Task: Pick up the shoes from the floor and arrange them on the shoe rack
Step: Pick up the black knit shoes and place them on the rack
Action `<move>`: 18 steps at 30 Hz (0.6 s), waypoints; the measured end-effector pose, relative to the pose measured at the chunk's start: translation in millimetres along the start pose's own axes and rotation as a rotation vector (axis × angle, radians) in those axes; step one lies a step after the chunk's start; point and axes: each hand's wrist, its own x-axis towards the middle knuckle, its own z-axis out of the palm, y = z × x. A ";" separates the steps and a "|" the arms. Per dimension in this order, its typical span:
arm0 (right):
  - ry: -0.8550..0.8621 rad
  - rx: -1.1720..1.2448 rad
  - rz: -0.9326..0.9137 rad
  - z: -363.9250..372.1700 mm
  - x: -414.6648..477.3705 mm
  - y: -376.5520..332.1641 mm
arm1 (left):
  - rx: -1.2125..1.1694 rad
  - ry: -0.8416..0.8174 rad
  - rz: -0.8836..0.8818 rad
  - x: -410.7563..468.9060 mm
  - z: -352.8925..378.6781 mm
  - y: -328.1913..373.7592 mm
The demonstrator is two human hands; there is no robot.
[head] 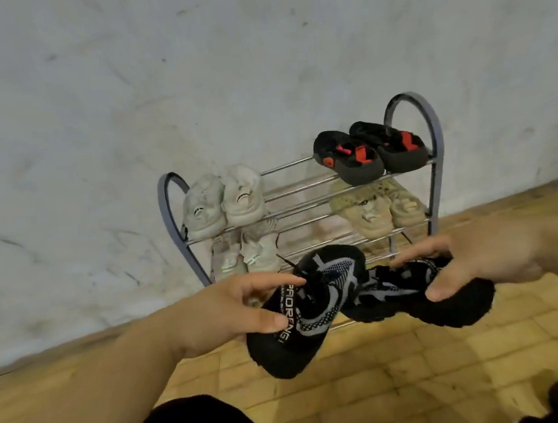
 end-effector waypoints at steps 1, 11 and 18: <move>-0.020 -0.011 0.061 2.8 10.4 7.2 | 0.037 -0.041 -0.058 6.2 -0.9 -9.8; 0.151 -0.079 0.134 52.5 138.9 81.0 | 0.303 -0.110 -0.332 60.3 -28.6 -109.3; 0.367 0.024 -0.082 94.3 225.1 86.3 | 0.058 0.259 -0.183 106.2 -55.9 -196.6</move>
